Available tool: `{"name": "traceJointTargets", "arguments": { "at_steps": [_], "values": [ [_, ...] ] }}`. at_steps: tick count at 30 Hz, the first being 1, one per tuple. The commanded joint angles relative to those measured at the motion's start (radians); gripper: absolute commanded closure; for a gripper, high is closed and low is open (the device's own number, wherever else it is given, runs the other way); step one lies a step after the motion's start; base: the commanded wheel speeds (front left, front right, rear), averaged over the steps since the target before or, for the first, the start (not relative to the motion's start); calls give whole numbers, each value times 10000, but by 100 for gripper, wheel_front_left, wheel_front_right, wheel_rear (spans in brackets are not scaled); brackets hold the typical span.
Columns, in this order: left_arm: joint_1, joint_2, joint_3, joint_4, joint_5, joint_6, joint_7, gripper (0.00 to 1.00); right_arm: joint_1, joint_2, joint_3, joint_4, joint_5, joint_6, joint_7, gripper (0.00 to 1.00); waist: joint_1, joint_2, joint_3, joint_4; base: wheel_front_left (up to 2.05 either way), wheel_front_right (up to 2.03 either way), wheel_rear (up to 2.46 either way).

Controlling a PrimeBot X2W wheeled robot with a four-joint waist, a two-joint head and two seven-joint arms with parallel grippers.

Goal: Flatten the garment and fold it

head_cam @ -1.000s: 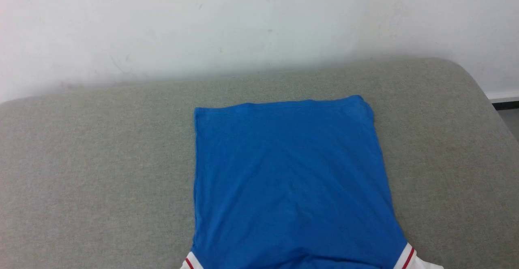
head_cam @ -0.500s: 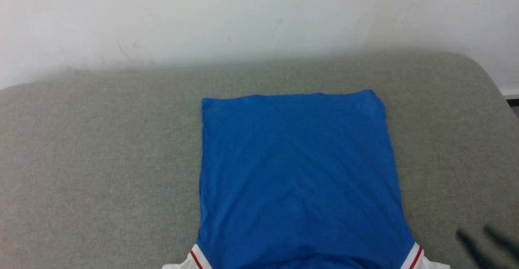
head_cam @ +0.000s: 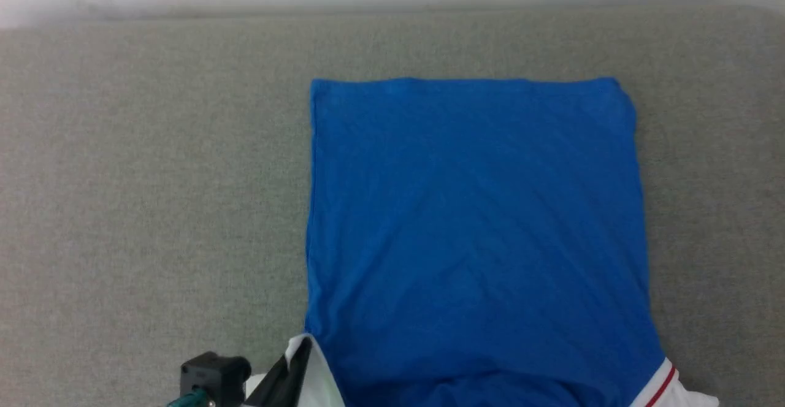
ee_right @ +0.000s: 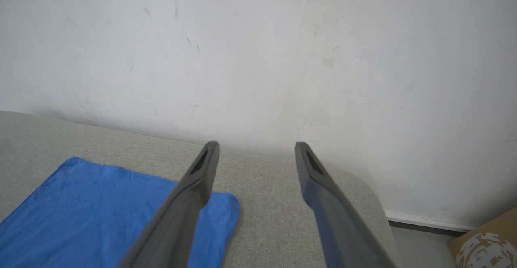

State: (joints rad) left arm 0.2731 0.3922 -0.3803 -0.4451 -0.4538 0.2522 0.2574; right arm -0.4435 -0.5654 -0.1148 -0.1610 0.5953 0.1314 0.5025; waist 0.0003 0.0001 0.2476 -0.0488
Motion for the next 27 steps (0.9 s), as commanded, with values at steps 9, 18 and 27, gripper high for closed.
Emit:
{"name": "traceJointTargets", "arguments": {
  "at_steps": [9,18,27],
  "values": [
    [-1152,-488,-738,-179,766,99,198,100,-2719,364,506,3423,-1123,-7,1597,0,-3,-1,2226,1277,0,0,0],
    [-1509,-803,-1061,-1,955,117,81,100,-2682,414,777,5002,-1193,-7,1641,0,-3,-1,2861,2012,0,0,0],
    [-1560,-777,-1068,-16,988,183,123,100,-2334,483,873,6072,-1393,-7,2133,100,-3,-1,2763,2108,0,0,0]
  ]
}}
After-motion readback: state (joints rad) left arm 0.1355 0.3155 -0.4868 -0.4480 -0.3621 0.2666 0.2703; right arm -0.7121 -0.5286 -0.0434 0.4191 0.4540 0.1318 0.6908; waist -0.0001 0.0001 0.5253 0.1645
